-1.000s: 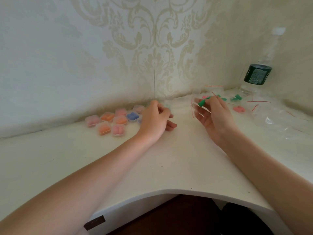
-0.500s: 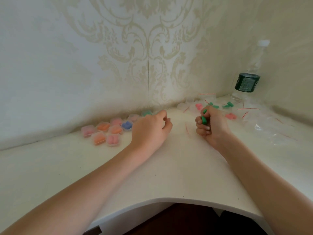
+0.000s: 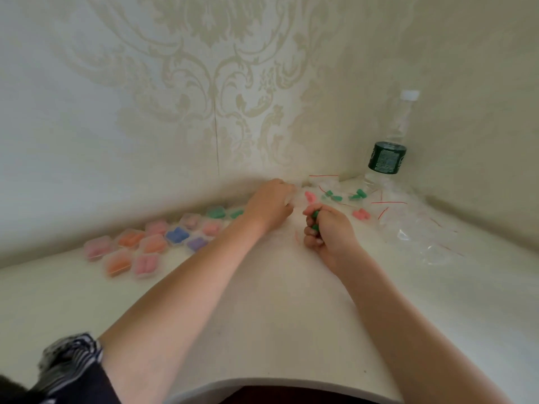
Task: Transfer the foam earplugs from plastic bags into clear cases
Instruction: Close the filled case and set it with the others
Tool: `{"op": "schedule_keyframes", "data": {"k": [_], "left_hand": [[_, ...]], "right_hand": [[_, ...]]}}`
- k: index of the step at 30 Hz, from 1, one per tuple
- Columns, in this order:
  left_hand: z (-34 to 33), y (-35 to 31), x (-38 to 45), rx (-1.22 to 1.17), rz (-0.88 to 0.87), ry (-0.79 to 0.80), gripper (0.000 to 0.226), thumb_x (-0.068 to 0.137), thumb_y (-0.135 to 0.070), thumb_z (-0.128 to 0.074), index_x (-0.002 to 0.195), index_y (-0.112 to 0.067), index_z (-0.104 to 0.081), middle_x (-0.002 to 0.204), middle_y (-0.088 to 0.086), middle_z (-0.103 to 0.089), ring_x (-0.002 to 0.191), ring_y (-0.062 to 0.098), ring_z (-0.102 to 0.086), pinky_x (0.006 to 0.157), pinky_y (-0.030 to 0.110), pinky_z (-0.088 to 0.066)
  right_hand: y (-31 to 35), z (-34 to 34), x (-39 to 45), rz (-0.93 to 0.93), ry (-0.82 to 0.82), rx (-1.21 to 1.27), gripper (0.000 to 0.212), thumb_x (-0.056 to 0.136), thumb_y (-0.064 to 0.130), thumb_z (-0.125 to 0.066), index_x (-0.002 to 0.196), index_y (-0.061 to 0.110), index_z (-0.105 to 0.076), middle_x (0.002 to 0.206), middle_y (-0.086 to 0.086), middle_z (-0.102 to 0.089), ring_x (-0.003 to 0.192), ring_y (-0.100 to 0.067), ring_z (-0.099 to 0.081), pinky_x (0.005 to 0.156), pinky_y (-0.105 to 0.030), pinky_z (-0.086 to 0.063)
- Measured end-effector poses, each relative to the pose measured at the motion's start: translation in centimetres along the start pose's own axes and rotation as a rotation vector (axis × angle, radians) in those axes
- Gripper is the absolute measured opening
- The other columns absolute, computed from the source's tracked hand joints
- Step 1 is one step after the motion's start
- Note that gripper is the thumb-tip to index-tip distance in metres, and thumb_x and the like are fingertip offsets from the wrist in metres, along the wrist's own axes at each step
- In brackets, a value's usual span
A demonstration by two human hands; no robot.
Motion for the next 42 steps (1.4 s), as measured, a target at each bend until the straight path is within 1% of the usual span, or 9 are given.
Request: {"op": "schedule_keyframes", "data": {"k": [3,7,18,23,26,31,36,39,42], "left_hand": [[-1.6,-1.0,1.2,0.073,-0.091,0.103,0.025,0.087,-0.011,-0.052,0.107,-0.002,-0.062,0.12,0.016,-0.057,0.114,0.031,-0.052,0.093,0.04,-0.044],[-3.5,-1.1,1.6,0.219,-0.071,0.225,0.043,0.091,-0.009,-0.038,0.133,-0.014,-0.047,0.142,0.01,-0.045,0.131,0.028,-0.041,0.104,0.042,-0.038],[0.0,2.6,0.2,-0.217,0.126,-0.035,0.035,0.083,-0.003,-0.062,0.118,-0.004,-0.064,0.125,0.011,-0.062,0.12,0.024,-0.052,0.099,0.022,-0.031],[2.8,3.1,-2.2,-0.581,0.266,-0.219,0.026,0.088,-0.009,-0.061,0.111,-0.012,-0.049,0.097,0.008,-0.065,0.088,0.021,-0.061,0.071,0.027,-0.048],[3.7,2.5,-4.5,-0.823,0.29,-0.253,0.024,0.085,-0.008,-0.068,0.095,-0.012,-0.047,0.083,0.009,-0.067,0.071,0.017,-0.065,0.055,0.024,-0.054],[4.7,0.8,-7.6,-0.639,0.15,-0.234,0.024,0.076,-0.017,-0.078,0.092,-0.021,-0.06,0.075,-0.002,-0.068,0.063,0.01,-0.06,0.055,0.028,-0.053],[6.4,0.0,-10.1,-0.417,0.06,-0.31,0.023,0.079,-0.01,-0.075,0.098,-0.012,-0.063,0.069,-0.016,-0.058,0.059,-0.011,-0.054,0.056,0.008,-0.039],[6.8,0.6,-11.0,-0.329,0.064,-0.358,0.015,0.079,-0.01,-0.074,0.088,-0.01,-0.062,0.072,-0.012,-0.058,0.062,0.003,-0.053,0.055,0.011,-0.036],[6.0,1.5,-11.1,-0.414,0.091,-0.349,0.019,0.075,-0.01,-0.078,0.08,-0.014,-0.061,0.075,-0.005,-0.066,0.069,0.014,-0.061,0.061,0.017,-0.044]], "right_hand": [[-0.2,0.0,0.4,-0.043,-0.016,0.04,0.035,0.087,-0.002,-0.026,0.089,0.016,-0.056,0.06,-0.002,-0.037,0.041,-0.009,-0.025,0.034,-0.015,-0.016],[-0.3,0.1,0.3,-0.072,-0.028,0.06,0.03,0.088,-0.001,-0.027,0.073,0.012,-0.05,0.061,-0.003,-0.038,0.043,-0.011,-0.026,0.034,-0.015,-0.015],[-0.8,-0.8,0.7,-0.072,0.06,-0.039,0.023,0.083,-0.005,-0.03,0.094,0.012,-0.041,0.065,-0.006,-0.037,0.045,-0.012,-0.027,0.034,-0.019,-0.019],[-0.3,-1.0,0.6,-0.036,0.095,-0.047,0.006,0.09,0.016,-0.038,0.096,0.015,-0.037,0.059,0.0,-0.037,0.042,-0.01,-0.027,0.037,-0.021,-0.021],[1.0,-0.6,0.2,0.129,0.07,-0.206,0.028,0.101,0.022,-0.037,0.077,0.011,-0.047,0.06,0.0,-0.036,0.044,-0.009,-0.03,0.04,-0.02,-0.026],[2.4,-1.2,-0.5,0.358,0.124,-0.389,0.034,0.101,0.011,-0.035,0.091,0.019,-0.066,0.076,-0.003,-0.044,0.059,-0.01,-0.04,0.052,-0.021,-0.036],[1.9,-3.4,-1.9,0.388,0.213,-0.585,0.027,0.1,0.033,-0.042,0.1,0.019,-0.065,0.064,0.009,-0.043,0.052,-0.009,-0.04,0.055,-0.027,-0.035],[1.3,-4.2,-2.7,0.373,0.249,-0.737,0.032,0.09,0.052,-0.053,0.089,0.022,-0.063,0.066,0.01,-0.047,0.056,-0.009,-0.043,0.056,-0.024,-0.034],[1.4,-4.3,-3.0,0.42,0.23,-0.765,0.031,0.088,0.048,-0.059,0.089,0.018,-0.065,0.064,0.008,-0.046,0.054,-0.009,-0.041,0.055,-0.024,-0.034]]}}
Point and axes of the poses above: each hand's wrist, its own x-axis towards the middle knuckle, its own z-axis out of the back of the hand, y = z × x, the point moved 8 cm from there along x, towards the middle knuckle
